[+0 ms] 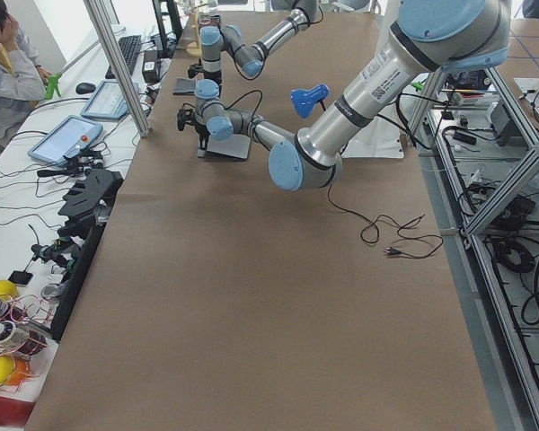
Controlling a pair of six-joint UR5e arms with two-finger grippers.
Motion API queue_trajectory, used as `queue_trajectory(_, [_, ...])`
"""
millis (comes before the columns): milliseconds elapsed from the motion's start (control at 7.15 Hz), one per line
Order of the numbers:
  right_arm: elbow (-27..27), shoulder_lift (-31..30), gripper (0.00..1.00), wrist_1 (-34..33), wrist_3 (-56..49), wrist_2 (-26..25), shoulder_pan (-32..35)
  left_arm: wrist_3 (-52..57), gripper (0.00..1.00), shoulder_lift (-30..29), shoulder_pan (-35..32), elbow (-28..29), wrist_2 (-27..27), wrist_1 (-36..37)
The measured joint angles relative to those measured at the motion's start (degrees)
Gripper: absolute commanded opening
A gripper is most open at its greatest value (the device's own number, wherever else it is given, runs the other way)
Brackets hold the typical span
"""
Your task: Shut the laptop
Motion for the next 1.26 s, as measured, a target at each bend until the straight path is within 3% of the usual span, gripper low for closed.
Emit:
queue_trajectory(280, [-0.56,0.34,0.00,0.11,0.02,1.61,0.22,-0.04,0.00,-0.90,-0.14,1.23,-0.40,-0.18])
queue_trajectory(559, [2.56,-0.40,0.00,-0.41,-0.53,5.47,3.58,0.83,0.00,0.02,-4.80,-3.73,-6.43,1.88])
queue_trajectory(699, [8.13,-4.62,0.00,-0.84,-2.04,9.38,7.34,3.28,0.00,3.96,-8.30,-9.73,-11.28,4.58])
queue_trajectory(978, [23.92,-19.78,0.00,-3.10,-10.48,17.18,16.79,14.46,0.00,16.98,-17.66,-25.73,-19.53,12.04])
queue_trajectory(1258, [34.39,-32.97,0.00,-7.30,-24.25,19.29,24.41,33.47,0.00,29.17,-27.45,-38.77,-22.27,23.74])
